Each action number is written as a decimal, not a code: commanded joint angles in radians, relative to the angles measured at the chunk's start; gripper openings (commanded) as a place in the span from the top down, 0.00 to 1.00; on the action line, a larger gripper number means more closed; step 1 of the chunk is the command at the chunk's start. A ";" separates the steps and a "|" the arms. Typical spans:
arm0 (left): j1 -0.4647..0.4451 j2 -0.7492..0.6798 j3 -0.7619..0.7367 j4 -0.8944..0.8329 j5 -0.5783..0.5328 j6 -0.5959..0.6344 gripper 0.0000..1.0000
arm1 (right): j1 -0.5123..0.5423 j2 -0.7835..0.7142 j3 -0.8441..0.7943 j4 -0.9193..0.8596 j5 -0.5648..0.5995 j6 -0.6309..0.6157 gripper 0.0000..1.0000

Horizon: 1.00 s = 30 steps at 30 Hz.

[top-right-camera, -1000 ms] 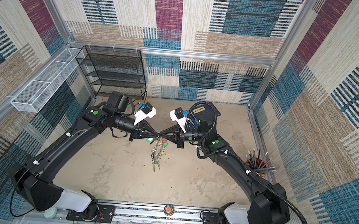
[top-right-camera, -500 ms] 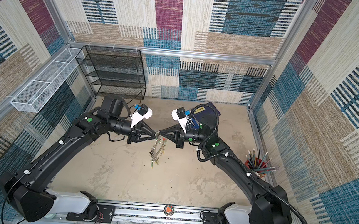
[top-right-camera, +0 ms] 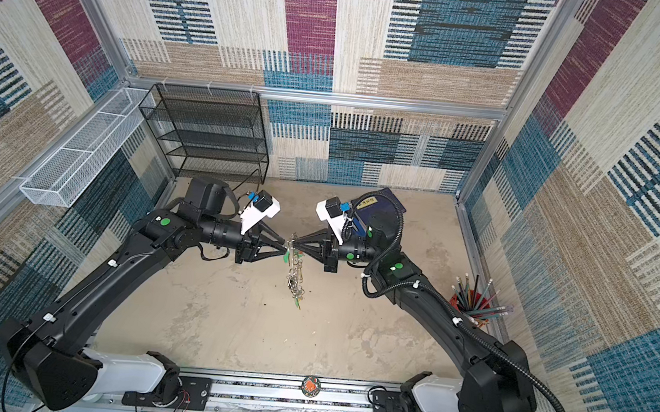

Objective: Put the keys on the keyring

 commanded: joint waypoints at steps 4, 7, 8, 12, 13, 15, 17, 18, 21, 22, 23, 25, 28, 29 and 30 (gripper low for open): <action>-0.001 0.001 -0.002 0.039 0.095 -0.014 0.62 | -0.001 0.005 0.001 0.064 -0.019 0.014 1.00; 0.002 0.007 0.000 0.028 0.098 -0.008 0.74 | -0.001 0.004 -0.003 0.066 -0.020 0.014 1.00; 0.002 0.010 0.004 0.023 0.100 -0.005 0.78 | -0.001 0.002 -0.003 0.068 -0.019 0.014 1.00; 0.002 0.018 0.011 0.011 0.100 -0.005 0.90 | -0.001 0.002 -0.005 0.067 -0.019 0.013 1.00; 0.002 0.018 0.012 0.010 0.100 -0.006 0.93 | -0.002 0.001 -0.006 0.067 -0.017 0.012 1.00; 0.002 0.016 0.009 0.011 0.095 -0.010 0.97 | -0.002 0.000 -0.009 0.069 -0.016 0.013 1.00; 0.002 0.015 0.009 0.009 0.094 -0.014 1.00 | -0.002 -0.001 -0.010 0.072 -0.017 0.013 1.00; 0.002 0.013 0.006 0.010 0.095 -0.017 1.00 | -0.002 0.001 -0.011 0.075 -0.016 0.015 1.00; 0.002 0.011 -0.004 0.017 0.104 -0.027 1.00 | -0.002 -0.002 -0.011 0.091 -0.016 0.022 1.00; 0.002 0.012 -0.005 0.017 0.109 -0.028 1.00 | -0.002 -0.003 -0.012 0.097 -0.016 0.024 1.00; 0.001 0.012 -0.007 0.015 0.114 -0.028 1.00 | -0.001 -0.006 -0.011 0.103 -0.017 0.024 1.00; 0.002 0.015 -0.009 0.008 0.124 -0.026 1.00 | -0.002 -0.007 -0.011 0.118 -0.017 0.029 1.00; 0.002 0.027 0.007 -0.026 0.139 -0.008 1.00 | -0.002 0.000 -0.003 0.133 -0.023 0.033 1.00; 0.001 0.033 0.014 -0.041 0.144 0.001 1.00 | -0.003 0.000 -0.001 0.139 -0.026 0.034 1.00; 0.002 0.039 0.020 -0.059 0.149 0.011 1.00 | -0.001 0.000 -0.002 0.150 -0.026 0.038 1.00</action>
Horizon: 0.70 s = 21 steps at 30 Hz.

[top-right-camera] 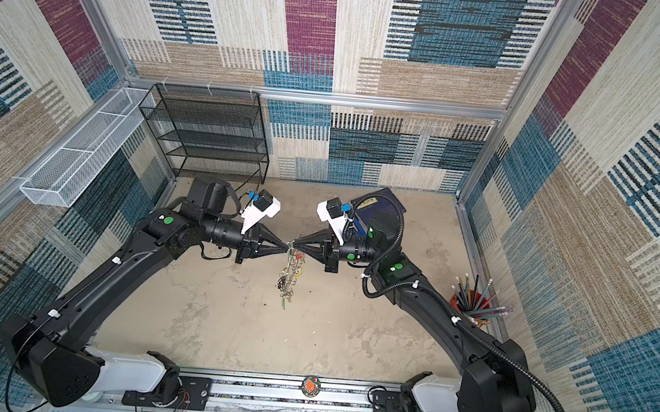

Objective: Put the keys on the keyring

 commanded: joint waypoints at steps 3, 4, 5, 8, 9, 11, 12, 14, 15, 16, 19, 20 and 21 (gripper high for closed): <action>-0.002 0.033 0.032 -0.106 0.050 0.057 1.00 | 0.003 0.000 0.015 0.120 -0.015 0.032 1.00; -0.002 0.040 0.035 -0.113 0.050 0.060 1.00 | 0.003 0.002 0.017 0.121 -0.016 0.031 1.00; -0.002 0.048 0.039 -0.122 0.051 0.067 1.00 | 0.003 0.005 0.020 0.123 -0.019 0.032 1.00; -0.005 0.067 0.052 -0.149 0.064 0.085 1.00 | 0.003 0.008 0.021 0.133 -0.021 0.035 1.00; -0.007 0.071 0.055 -0.153 0.067 0.086 1.00 | 0.002 0.007 0.021 0.137 -0.022 0.038 1.00; -0.009 0.082 0.062 -0.164 0.071 0.092 1.00 | 0.001 0.010 0.017 0.151 -0.025 0.048 1.00; -0.009 0.086 0.065 -0.166 0.073 0.094 1.00 | 0.003 0.011 0.015 0.162 -0.026 0.055 1.00; -0.009 0.095 0.067 -0.157 0.073 0.087 1.00 | 0.003 0.013 0.010 0.175 -0.028 0.064 1.00; -0.008 0.098 0.069 -0.148 0.069 0.078 1.00 | 0.003 0.013 0.009 0.182 -0.029 0.069 1.00; -0.009 0.102 0.068 -0.141 0.067 0.074 1.00 | 0.003 0.014 0.007 0.189 -0.030 0.075 1.00; -0.009 0.109 0.075 -0.125 0.065 0.058 0.96 | 0.003 0.013 0.001 0.200 -0.031 0.085 1.00; -0.009 0.110 0.074 -0.116 0.064 0.049 0.91 | 0.003 0.010 -0.002 0.201 -0.030 0.087 1.00; -0.009 0.109 0.075 -0.104 0.059 0.039 0.87 | 0.003 0.010 -0.004 0.205 -0.029 0.088 1.00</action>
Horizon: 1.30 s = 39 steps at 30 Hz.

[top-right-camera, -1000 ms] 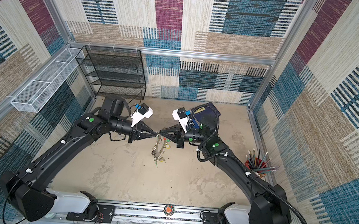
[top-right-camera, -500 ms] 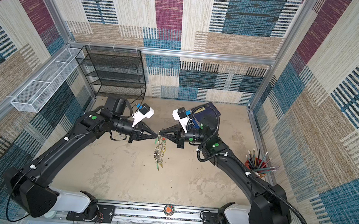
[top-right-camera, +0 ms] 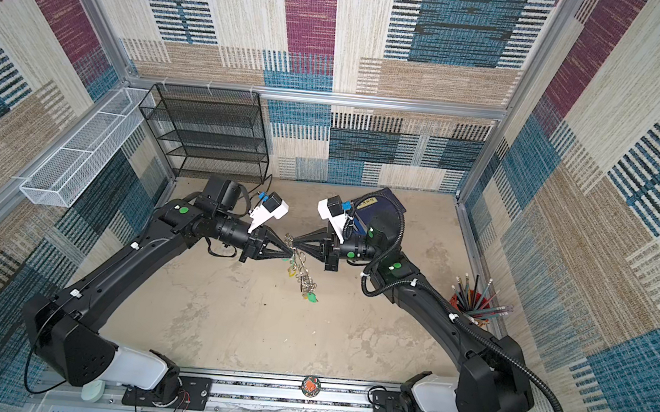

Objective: Put the keys on the keyring

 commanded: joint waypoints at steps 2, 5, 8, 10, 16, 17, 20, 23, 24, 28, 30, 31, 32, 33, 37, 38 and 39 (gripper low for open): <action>-0.001 0.002 0.003 0.035 -0.034 -0.031 0.82 | 0.004 -0.004 -0.003 0.135 -0.008 0.034 1.00; -0.002 -0.002 -0.006 0.074 -0.085 -0.068 0.72 | 0.004 -0.006 -0.014 0.152 -0.009 0.045 1.00; -0.001 -0.016 -0.020 0.090 -0.106 -0.085 0.67 | 0.004 -0.005 -0.018 0.156 -0.008 0.046 1.00; 0.003 -0.041 -0.043 0.109 -0.134 -0.102 0.62 | 0.004 -0.006 -0.020 0.158 -0.007 0.046 1.00; 0.020 -0.148 -0.121 0.141 -0.175 -0.142 0.56 | 0.004 -0.003 -0.034 0.164 -0.005 0.052 1.00; 0.020 -0.165 -0.134 0.148 -0.174 -0.147 0.56 | 0.004 -0.004 -0.036 0.164 -0.002 0.052 1.00; 0.023 -0.228 -0.180 0.193 -0.166 -0.163 0.56 | 0.005 -0.006 -0.037 0.153 0.003 0.049 1.00; 0.028 -0.302 -0.249 0.333 -0.179 -0.223 0.54 | 0.004 -0.014 -0.038 0.135 0.010 0.040 1.00; 0.028 -0.330 -0.284 0.421 -0.183 -0.266 0.53 | 0.004 -0.016 -0.040 0.134 0.012 0.039 1.00; 0.028 -0.398 -0.419 0.763 -0.128 -0.438 0.48 | 0.004 -0.023 -0.048 0.139 0.016 0.045 1.00; 0.028 -0.398 -0.450 0.844 -0.106 -0.485 0.48 | 0.003 -0.031 -0.055 0.150 0.013 0.053 1.00; 0.029 -0.390 -0.457 0.868 -0.099 -0.509 0.48 | 0.004 -0.034 -0.057 0.149 0.012 0.053 1.00; 0.028 -0.382 -0.464 0.887 -0.088 -0.530 0.48 | 0.004 -0.036 -0.056 0.148 0.013 0.053 1.00; 0.029 -0.374 -0.470 0.916 -0.072 -0.554 0.49 | 0.003 -0.039 -0.056 0.146 0.011 0.052 1.00; 0.028 -0.353 -0.511 1.038 -0.040 -0.629 0.51 | 0.004 -0.041 -0.053 0.145 0.010 0.054 1.00; 0.029 -0.348 -0.516 1.055 -0.037 -0.636 0.52 | 0.004 -0.044 -0.052 0.146 0.009 0.053 1.00; 0.028 -0.339 -0.516 1.066 -0.029 -0.645 0.54 | 0.004 -0.050 -0.055 0.147 0.011 0.054 1.00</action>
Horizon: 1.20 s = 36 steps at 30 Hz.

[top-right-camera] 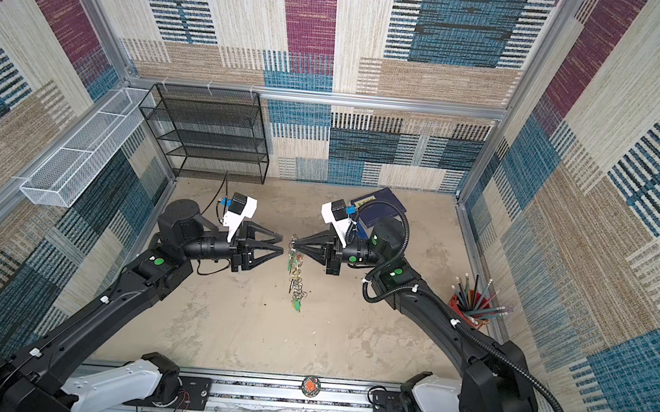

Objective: Put the keys on the keyring

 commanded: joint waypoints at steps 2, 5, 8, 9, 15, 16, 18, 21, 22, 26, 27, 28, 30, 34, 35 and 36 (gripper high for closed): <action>0.001 0.030 -0.003 0.153 0.061 -0.098 0.56 | 0.001 -0.009 0.002 0.047 -0.001 0.018 1.00; 0.000 0.043 0.000 0.155 0.070 -0.103 0.59 | 0.002 -0.001 0.002 0.056 -0.006 0.024 1.00; 0.001 0.042 -0.003 0.153 0.062 -0.098 0.60 | 0.002 0.001 0.002 0.059 -0.009 0.026 1.00; 0.001 0.043 -0.001 0.155 0.064 -0.096 0.60 | 0.002 0.001 0.004 0.060 -0.009 0.028 1.00; -0.001 0.083 0.024 0.119 0.143 -0.085 0.62 | 0.001 0.005 0.007 0.058 -0.008 0.026 1.00; -0.002 0.090 0.035 0.085 0.143 -0.071 0.62 | 0.001 0.005 0.008 0.059 -0.008 0.027 1.00; -0.001 0.092 0.039 0.061 0.138 -0.056 0.63 | 0.001 0.004 0.008 0.058 -0.005 0.027 1.00; -0.001 0.091 0.030 0.088 0.135 -0.066 0.66 | 0.001 0.007 0.009 0.059 -0.006 0.028 1.00; -0.002 0.091 0.031 0.088 0.134 -0.064 0.69 | 0.001 0.010 0.009 0.060 -0.007 0.028 1.00; -0.001 0.098 0.042 0.051 0.129 -0.042 0.75 | 0.001 0.010 0.010 0.061 -0.005 0.028 1.00; -0.002 0.098 0.044 0.043 0.125 -0.035 0.78 | 0.001 0.009 0.012 0.059 -0.004 0.027 1.00; -0.001 0.099 0.048 0.031 0.121 -0.029 0.80 | 0.001 0.008 0.012 0.059 -0.005 0.026 1.00; -0.002 0.102 0.054 0.021 0.117 -0.024 0.81 | 0.001 0.008 0.011 0.059 -0.004 0.026 1.00; -0.003 0.108 0.059 0.029 0.117 -0.033 0.85 | 0.000 0.009 0.010 0.059 -0.009 0.030 1.00; -0.002 0.109 0.060 0.032 0.118 -0.035 0.85 | 0.001 0.009 0.009 0.061 -0.009 0.029 1.00; -0.004 0.111 0.062 0.037 0.120 -0.039 0.86 | 0.000 0.010 0.008 0.060 -0.009 0.030 1.00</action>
